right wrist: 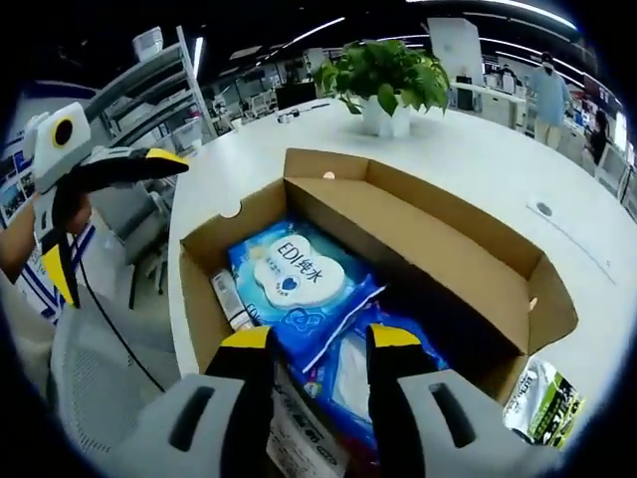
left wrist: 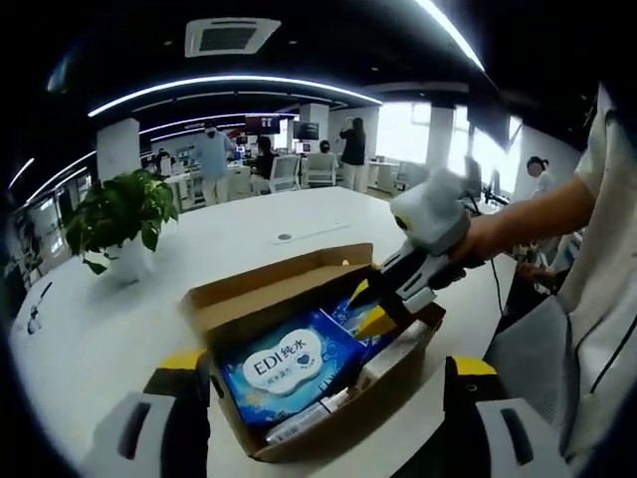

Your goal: Operate the shoe box by opening the lid, removing the specified soft item, and placing it in the target area until the item is outside and the box remains undamaged.

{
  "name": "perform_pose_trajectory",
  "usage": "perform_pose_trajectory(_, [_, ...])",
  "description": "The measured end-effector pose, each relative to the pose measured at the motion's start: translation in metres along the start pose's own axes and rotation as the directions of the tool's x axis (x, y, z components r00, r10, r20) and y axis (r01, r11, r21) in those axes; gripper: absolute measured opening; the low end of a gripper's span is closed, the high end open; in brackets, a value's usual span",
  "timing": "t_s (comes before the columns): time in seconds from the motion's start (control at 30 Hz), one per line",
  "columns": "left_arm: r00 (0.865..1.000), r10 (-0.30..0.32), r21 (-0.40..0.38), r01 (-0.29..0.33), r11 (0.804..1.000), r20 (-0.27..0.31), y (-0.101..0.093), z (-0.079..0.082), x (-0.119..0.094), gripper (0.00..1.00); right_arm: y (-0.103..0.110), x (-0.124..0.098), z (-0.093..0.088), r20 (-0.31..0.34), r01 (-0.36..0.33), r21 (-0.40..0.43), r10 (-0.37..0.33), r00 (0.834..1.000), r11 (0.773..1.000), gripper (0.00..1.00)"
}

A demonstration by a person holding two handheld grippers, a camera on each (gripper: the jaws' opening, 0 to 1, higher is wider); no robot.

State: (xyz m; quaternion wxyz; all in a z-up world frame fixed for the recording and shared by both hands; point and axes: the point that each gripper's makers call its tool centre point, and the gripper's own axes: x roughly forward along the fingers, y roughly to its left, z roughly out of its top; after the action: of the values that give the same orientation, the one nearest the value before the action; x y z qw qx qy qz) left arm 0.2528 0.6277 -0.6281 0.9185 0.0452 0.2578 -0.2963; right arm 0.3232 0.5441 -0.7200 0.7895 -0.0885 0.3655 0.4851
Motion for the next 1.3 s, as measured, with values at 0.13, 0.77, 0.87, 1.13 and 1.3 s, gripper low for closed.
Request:
perform_pose_trajectory(0.13, [1.0,0.007,-0.007,-0.007,1.0,-0.002,0.004,-0.005,-0.002,1.0,-0.001,0.008,0.003,0.0,-0.001,0.0,0.001,1.0,1.0,0.31])
perform_pose_trajectory(0.77, [1.0,0.027,-0.052,-0.027,0.998,0.005,0.007,-0.016,-0.004,0.99,-0.017,0.02,0.007,-0.03,0.036,0.071,-0.034,0.999,0.997,0.19])
perform_pose_trajectory(0.87, [1.0,0.025,-0.05,-0.025,0.998,-0.003,0.006,-0.018,-0.002,0.99,-0.018,0.022,0.007,-0.034,0.042,0.08,-0.039,0.999,0.996,0.19])
perform_pose_trajectory(1.13, [1.0,0.017,-0.052,-0.018,0.998,-0.015,0.004,-0.023,0.0,0.99,-0.018,0.029,0.005,-0.045,0.039,0.103,-0.034,0.998,0.994,0.19])
perform_pose_trajectory(1.3, [1.0,0.014,-0.06,-0.015,0.998,-0.016,0.002,-0.025,0.002,0.98,-0.019,0.037,0.009,-0.044,0.046,0.109,-0.041,0.998,0.993,0.17])
